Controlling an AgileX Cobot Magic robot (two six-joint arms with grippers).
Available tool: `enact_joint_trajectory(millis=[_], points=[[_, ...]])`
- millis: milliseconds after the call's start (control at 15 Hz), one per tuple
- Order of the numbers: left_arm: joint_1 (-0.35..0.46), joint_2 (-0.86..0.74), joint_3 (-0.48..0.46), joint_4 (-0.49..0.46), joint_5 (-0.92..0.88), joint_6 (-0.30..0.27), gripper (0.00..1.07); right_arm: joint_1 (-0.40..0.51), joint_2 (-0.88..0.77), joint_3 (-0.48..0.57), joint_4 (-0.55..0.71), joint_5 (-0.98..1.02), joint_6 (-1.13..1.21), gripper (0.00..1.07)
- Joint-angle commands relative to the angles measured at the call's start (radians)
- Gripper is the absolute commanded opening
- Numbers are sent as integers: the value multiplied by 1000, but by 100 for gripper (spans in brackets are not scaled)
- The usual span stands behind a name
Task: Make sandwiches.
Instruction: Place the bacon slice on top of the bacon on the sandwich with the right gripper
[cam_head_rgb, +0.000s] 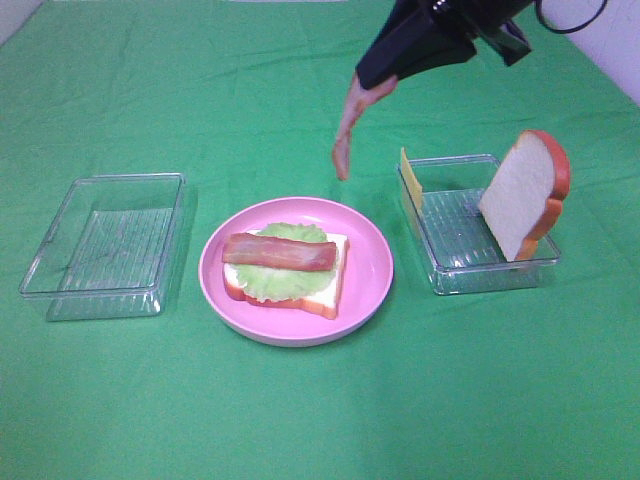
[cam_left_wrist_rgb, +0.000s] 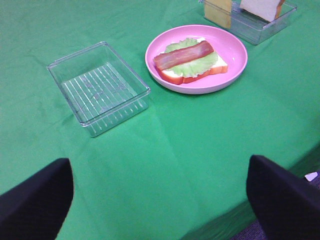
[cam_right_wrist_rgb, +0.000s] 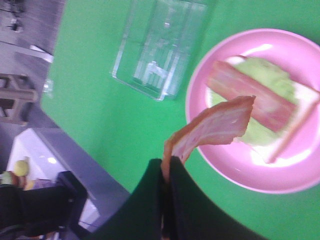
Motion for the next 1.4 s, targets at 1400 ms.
enact_joint_trajectory(millis=[1400], points=[[-1, -21, 1, -4, -11, -7, 89, 172, 358, 1, -389, -281, 370, 0]])
